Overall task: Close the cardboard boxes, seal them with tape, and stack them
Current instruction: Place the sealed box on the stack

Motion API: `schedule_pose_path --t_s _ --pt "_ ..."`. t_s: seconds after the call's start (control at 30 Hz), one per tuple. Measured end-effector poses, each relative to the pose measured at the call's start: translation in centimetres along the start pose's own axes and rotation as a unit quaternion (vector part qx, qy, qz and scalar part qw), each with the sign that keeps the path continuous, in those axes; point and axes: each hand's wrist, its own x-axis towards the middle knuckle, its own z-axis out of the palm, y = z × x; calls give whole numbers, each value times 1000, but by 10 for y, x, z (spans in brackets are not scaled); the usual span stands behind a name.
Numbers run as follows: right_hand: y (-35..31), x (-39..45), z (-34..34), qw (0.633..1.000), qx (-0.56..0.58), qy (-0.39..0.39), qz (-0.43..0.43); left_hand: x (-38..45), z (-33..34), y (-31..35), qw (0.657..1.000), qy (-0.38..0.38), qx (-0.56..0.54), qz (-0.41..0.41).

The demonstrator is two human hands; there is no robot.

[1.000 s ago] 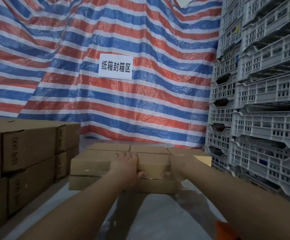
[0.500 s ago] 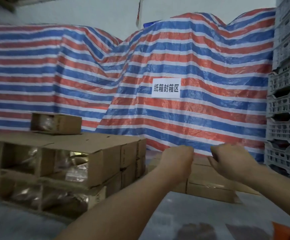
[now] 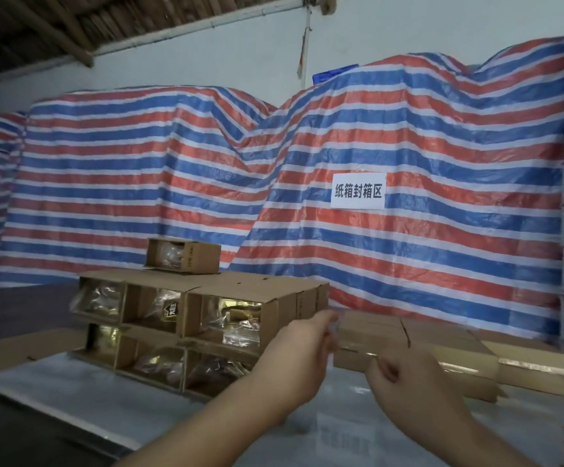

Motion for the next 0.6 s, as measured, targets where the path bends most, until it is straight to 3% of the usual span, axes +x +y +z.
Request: schedule_pose_path --t_s 0.1,0.27,0.37,0.47,0.6 --pt "-17 18 8 997 46 43 -44 -12 -26 -24 998 -42 47 -29" --pt "-53 104 42 981 179 3 -74 6 -72 -83 983 88 87 -137" --pt "-78 161 62 977 190 -22 -90 51 -104 -136 970 109 151 -154" --pt "-96 224 87 983 147 -64 -86 108 -129 -208 935 125 253 -217" --pt "-106 295 128 988 60 -106 -99 166 -151 -291 864 91 440 -226"
